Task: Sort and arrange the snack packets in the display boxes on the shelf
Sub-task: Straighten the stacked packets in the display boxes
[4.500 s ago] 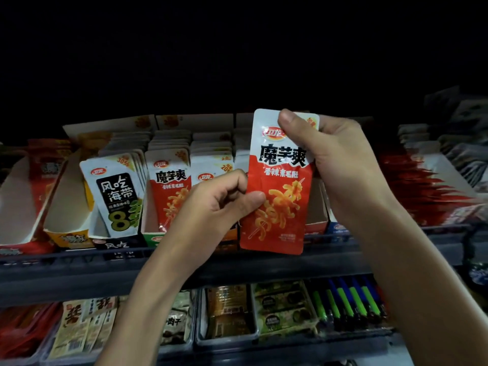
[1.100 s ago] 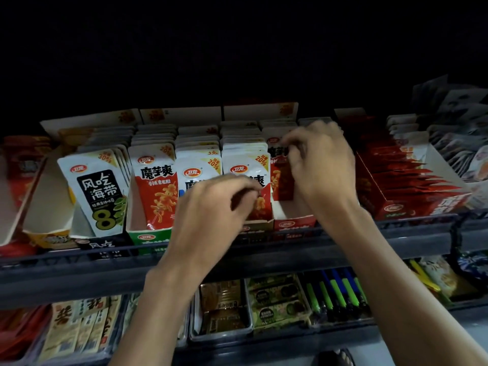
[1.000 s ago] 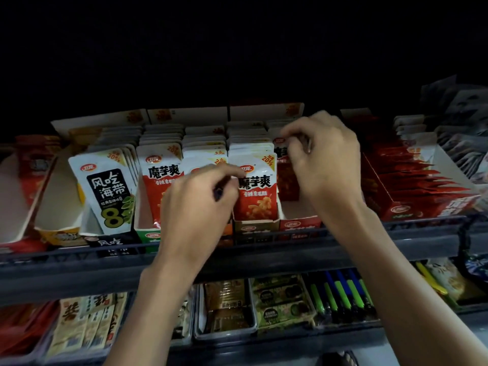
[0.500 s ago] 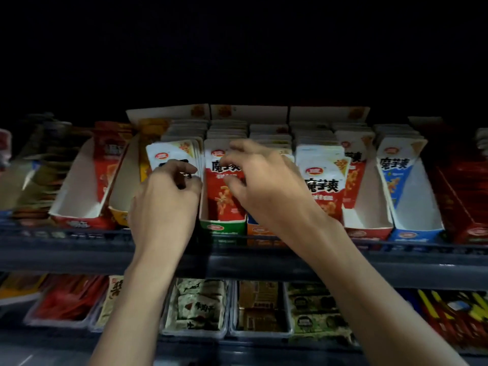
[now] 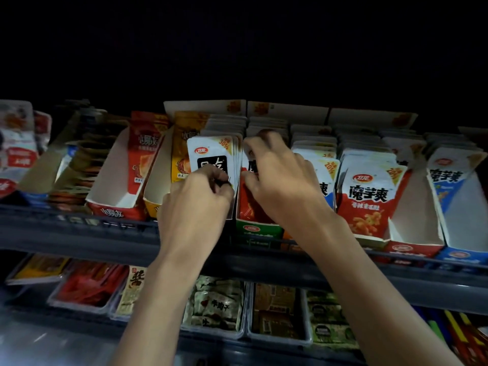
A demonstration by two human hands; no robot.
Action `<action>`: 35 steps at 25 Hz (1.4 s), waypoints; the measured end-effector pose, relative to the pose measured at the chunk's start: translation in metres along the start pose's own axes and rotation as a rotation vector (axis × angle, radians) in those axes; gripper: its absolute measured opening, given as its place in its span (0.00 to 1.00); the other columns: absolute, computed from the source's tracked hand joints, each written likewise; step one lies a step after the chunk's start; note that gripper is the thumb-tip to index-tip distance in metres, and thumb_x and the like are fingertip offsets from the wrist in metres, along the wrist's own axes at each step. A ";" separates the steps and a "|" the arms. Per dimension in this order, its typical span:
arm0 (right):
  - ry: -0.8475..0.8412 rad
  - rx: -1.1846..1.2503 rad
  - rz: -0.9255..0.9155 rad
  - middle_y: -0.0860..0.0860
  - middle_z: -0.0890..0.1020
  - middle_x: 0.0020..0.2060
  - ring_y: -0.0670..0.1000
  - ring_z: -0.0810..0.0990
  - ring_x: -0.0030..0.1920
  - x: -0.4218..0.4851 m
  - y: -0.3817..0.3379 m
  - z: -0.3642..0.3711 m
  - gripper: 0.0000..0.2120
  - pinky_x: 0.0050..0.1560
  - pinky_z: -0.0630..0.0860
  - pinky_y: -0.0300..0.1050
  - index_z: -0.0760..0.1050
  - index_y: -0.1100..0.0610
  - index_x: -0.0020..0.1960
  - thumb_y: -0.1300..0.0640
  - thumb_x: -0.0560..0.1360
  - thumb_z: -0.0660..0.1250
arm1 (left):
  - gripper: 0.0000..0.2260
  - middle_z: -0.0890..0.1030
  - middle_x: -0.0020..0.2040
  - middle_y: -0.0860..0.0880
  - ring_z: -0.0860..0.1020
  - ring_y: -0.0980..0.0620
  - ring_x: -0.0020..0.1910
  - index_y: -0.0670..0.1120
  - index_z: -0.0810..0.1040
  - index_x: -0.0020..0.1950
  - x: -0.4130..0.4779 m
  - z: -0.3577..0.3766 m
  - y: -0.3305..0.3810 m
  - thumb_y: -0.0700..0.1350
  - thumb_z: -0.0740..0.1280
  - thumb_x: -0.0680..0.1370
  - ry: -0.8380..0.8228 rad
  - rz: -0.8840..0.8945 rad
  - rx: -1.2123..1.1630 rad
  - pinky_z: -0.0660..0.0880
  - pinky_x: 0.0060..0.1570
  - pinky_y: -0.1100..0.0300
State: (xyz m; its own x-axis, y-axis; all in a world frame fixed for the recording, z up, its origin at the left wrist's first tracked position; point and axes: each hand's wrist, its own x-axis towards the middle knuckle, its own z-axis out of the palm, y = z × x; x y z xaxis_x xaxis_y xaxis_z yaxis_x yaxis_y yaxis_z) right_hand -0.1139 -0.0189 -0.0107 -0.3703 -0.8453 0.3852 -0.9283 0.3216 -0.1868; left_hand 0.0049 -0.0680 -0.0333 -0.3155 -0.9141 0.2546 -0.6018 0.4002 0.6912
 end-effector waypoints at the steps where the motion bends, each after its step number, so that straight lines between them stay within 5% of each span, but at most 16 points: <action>1: 0.014 0.010 0.013 0.53 0.69 0.63 0.60 0.77 0.54 0.000 0.000 -0.001 0.19 0.50 0.73 0.54 0.66 0.51 0.69 0.53 0.79 0.62 | 0.08 0.74 0.36 0.61 0.79 0.48 0.44 0.57 0.80 0.54 0.000 0.000 0.000 0.49 0.65 0.77 0.002 0.007 -0.003 0.76 0.43 0.53; 12: 0.159 0.047 0.097 0.48 0.78 0.57 0.56 0.77 0.57 -0.010 0.019 -0.007 0.12 0.48 0.67 0.48 0.76 0.49 0.62 0.50 0.80 0.65 | 0.07 0.79 0.40 0.58 0.78 0.53 0.42 0.56 0.79 0.54 0.000 0.006 0.000 0.49 0.67 0.77 -0.010 0.062 -0.049 0.70 0.36 0.58; 15: 0.128 0.070 0.104 0.48 0.81 0.55 0.56 0.79 0.55 -0.012 0.026 -0.006 0.12 0.51 0.72 0.50 0.77 0.48 0.61 0.47 0.79 0.65 | 0.10 0.81 0.49 0.56 0.79 0.50 0.48 0.54 0.78 0.58 0.000 0.009 0.003 0.51 0.68 0.77 0.001 0.101 -0.062 0.72 0.40 0.57; 18: 0.282 0.281 0.056 0.44 0.82 0.47 0.50 0.81 0.48 -0.018 0.029 -0.016 0.07 0.49 0.78 0.54 0.78 0.48 0.53 0.48 0.79 0.66 | 0.16 0.79 0.56 0.54 0.76 0.54 0.51 0.54 0.76 0.63 0.000 0.011 0.008 0.54 0.69 0.76 -0.011 0.147 -0.112 0.71 0.43 0.60; 24: 0.547 0.837 0.129 0.52 0.81 0.34 0.45 0.78 0.28 -0.033 0.049 -0.062 0.07 0.30 0.75 0.42 0.78 0.56 0.50 0.52 0.80 0.66 | 0.05 0.82 0.38 0.60 0.77 0.66 0.34 0.53 0.80 0.50 -0.011 0.012 0.027 0.52 0.68 0.77 -0.173 0.269 -0.438 0.68 0.31 0.73; 28: 0.491 1.111 0.285 0.44 0.77 0.26 0.39 0.74 0.25 -0.043 0.071 -0.075 0.09 0.28 0.69 0.32 0.73 0.63 0.52 0.56 0.81 0.64 | 0.05 0.79 0.28 0.58 0.73 0.65 0.23 0.45 0.79 0.42 -0.024 0.012 0.050 0.44 0.67 0.77 -0.420 0.273 -0.717 0.65 0.25 0.75; 35: 0.392 1.335 0.427 0.46 0.79 0.25 0.40 0.76 0.23 -0.067 0.104 -0.093 0.10 0.24 0.69 0.31 0.72 0.65 0.52 0.57 0.81 0.63 | 0.11 0.74 0.25 0.55 0.67 0.58 0.25 0.41 0.77 0.36 -0.038 0.028 0.073 0.48 0.69 0.71 -0.588 0.345 -0.771 0.62 0.27 0.67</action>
State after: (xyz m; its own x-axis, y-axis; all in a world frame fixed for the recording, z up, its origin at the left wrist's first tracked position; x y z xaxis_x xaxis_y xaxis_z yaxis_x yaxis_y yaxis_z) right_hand -0.1887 0.1112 0.0285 -0.7929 -0.5498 0.2628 -0.1064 -0.2998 -0.9481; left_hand -0.0475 -0.0018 -0.0115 -0.8162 -0.4978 0.2932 0.1585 0.2950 0.9422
